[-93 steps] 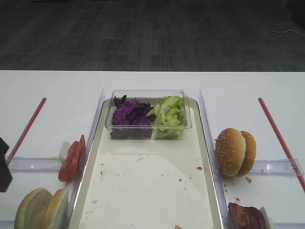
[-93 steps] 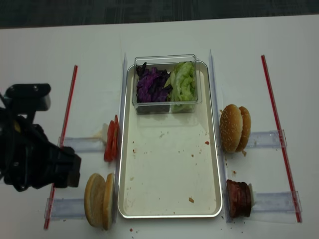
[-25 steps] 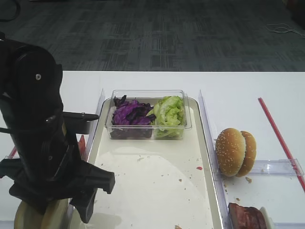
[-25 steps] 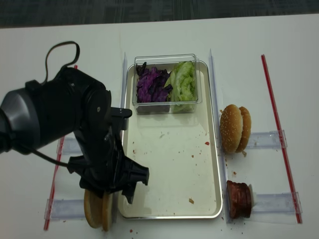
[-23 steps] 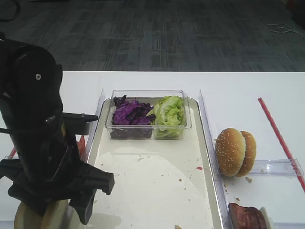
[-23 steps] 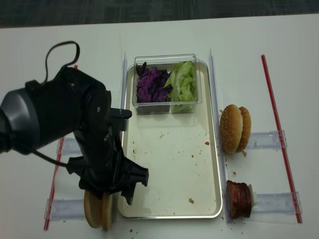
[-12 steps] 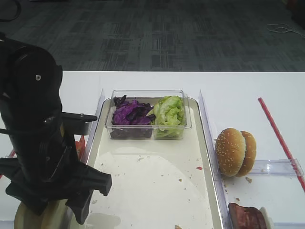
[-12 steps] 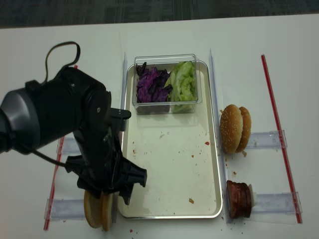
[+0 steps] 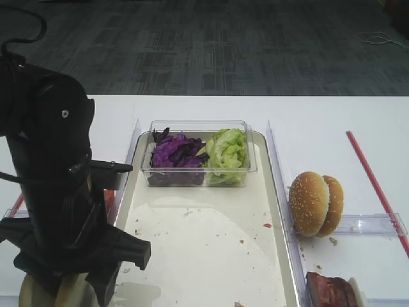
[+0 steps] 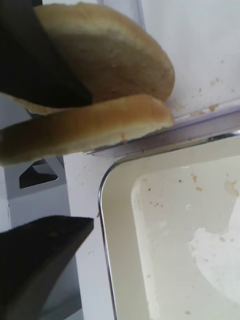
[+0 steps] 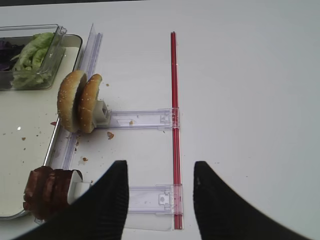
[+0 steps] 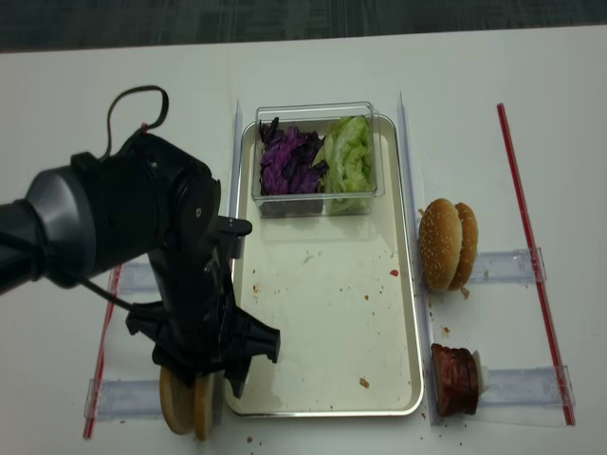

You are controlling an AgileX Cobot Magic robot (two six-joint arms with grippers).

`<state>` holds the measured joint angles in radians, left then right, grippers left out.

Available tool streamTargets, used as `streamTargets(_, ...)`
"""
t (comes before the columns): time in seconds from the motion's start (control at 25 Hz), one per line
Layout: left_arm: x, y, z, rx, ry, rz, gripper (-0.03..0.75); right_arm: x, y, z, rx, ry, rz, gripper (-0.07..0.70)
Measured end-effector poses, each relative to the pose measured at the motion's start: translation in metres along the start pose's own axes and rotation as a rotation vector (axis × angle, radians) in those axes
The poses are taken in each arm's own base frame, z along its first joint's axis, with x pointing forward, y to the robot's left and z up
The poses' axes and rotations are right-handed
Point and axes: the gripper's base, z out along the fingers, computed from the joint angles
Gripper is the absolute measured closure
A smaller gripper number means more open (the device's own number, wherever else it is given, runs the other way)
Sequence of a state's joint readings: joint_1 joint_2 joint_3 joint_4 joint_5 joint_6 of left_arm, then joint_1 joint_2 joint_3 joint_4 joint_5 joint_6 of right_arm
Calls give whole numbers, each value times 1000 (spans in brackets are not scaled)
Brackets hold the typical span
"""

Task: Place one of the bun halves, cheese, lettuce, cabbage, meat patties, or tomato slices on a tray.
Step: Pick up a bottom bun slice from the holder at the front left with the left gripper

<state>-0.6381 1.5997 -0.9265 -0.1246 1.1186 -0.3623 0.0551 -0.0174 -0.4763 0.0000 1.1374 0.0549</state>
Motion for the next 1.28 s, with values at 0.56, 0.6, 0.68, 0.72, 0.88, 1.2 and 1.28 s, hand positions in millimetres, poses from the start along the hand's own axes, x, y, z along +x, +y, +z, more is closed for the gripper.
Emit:
streamTargets(0.56, 1, 7, 0, -78, 12, -31, 478, 0, 0, 0, 0, 0, 0, 307)
streamTargets(0.6, 1, 8, 0, -84, 10, -34, 493, 0, 0, 0, 0, 0, 0, 307)
streamTargets(0.68, 1, 8, 0, -85, 9, -38, 532, 0, 0, 0, 0, 0, 0, 307)
streamTargets(0.72, 1, 8, 0, -85, 9, -39, 549, 0, 0, 0, 0, 0, 0, 307)
streamTargets(0.88, 1, 8, 0, -88, 11, -38, 613, 0, 0, 0, 0, 0, 0, 307)
streamTargets(1.2, 1, 8, 0, -88, 12, -38, 626, 0, 0, 0, 0, 0, 0, 307)
streamTargets(1.28, 1, 8, 0, -88, 12, -38, 628, 0, 0, 0, 0, 0, 0, 307)
